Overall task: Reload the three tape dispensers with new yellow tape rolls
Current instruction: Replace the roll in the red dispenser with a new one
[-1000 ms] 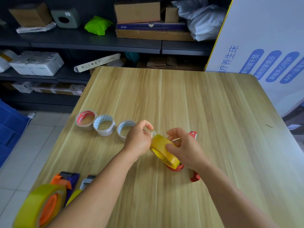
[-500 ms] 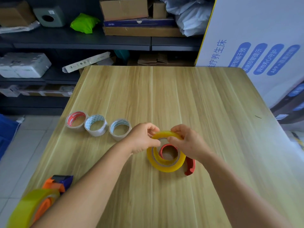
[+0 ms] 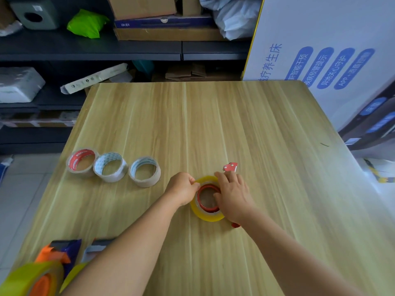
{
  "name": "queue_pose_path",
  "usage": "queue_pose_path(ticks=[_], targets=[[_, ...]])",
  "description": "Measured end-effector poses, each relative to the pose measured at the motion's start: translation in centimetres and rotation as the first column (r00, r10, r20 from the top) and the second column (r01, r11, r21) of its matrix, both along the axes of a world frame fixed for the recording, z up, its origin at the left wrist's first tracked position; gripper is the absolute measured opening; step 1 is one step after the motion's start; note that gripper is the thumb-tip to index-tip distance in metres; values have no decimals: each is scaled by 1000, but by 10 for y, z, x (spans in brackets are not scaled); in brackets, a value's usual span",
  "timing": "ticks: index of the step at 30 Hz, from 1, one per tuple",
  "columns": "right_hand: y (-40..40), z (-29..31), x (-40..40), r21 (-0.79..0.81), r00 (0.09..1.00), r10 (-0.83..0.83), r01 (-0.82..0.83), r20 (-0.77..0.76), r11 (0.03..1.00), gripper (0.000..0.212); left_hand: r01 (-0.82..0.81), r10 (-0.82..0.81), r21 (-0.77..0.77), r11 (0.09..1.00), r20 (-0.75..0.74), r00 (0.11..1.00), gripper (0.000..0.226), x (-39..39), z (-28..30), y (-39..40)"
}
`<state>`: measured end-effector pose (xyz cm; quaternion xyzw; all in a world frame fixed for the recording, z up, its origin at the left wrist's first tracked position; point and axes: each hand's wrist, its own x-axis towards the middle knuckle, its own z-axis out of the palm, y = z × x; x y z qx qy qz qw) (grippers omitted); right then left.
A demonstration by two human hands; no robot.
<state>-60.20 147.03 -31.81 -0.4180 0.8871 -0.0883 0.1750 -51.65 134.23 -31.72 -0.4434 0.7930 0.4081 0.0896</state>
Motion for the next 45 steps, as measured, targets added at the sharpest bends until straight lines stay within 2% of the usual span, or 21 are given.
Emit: queue_pose_path(ticks=[4, 8, 10, 11, 14, 17, 24, 27, 31, 33, 37, 40, 45], targets=[[1, -8, 12, 18, 996, 66, -65, -62, 998, 42, -11, 13, -26, 1000, 77, 997, 41, -2, -14, 0], [-3, -10, 28, 101, 989, 147, -144, -25, 984, 48, -42, 43, -4, 999, 60, 997, 40, -1, -19, -1], [-7, -13, 35, 163, 987, 160, -160, 15, 973, 50, -37, 36, 21, 999, 55, 998, 28, 0, -18, -1], [-9, -14, 38, 182, 986, 160, -164, 39, 969, 48, -37, 35, 47, 998, 53, 998, 23, 2, -17, -1], [-12, -13, 42, 171, 984, 143, -160, 109, 972, 35, -72, 70, 124, 990, 19, 997, 31, 10, -18, -1], [-5, -11, 37, 102, 978, 69, -91, 198, 991, 27, -56, 65, 133, 989, -69, 995, 31, 21, -22, -3], [21, 4, 4, -129, 933, 60, -15, 354, 992, 43, -40, 28, -35, 999, -279, 960, 6, 23, -4, -3], [26, 14, -1, -144, 870, -52, 140, 491, 980, 39, 44, -55, -42, 998, -298, 953, 6, 20, 8, -1], [27, 27, -2, -143, 781, -131, 272, 610, 952, 40, 43, -38, 8, 999, -310, 950, 8, 15, 23, 6], [27, 31, 0, -105, 776, -138, 254, 615, 962, 37, 62, -68, -32, 998, -276, 959, 12, 11, 30, 8], [20, 33, 5, -12, 853, -165, 196, 496, 980, 56, 150, -173, -134, 979, -179, 969, 18, 4, 43, 18], [16, 32, 6, 44, 885, -179, 177, 430, 983, 49, 174, -194, -155, 972, -124, 973, 23, 2, 47, 18], [19, 31, 0, 48, 898, -101, 90, 427, 995, 45, 64, -61, 21, 998, -127, 990, 20, 7, 36, 7]])
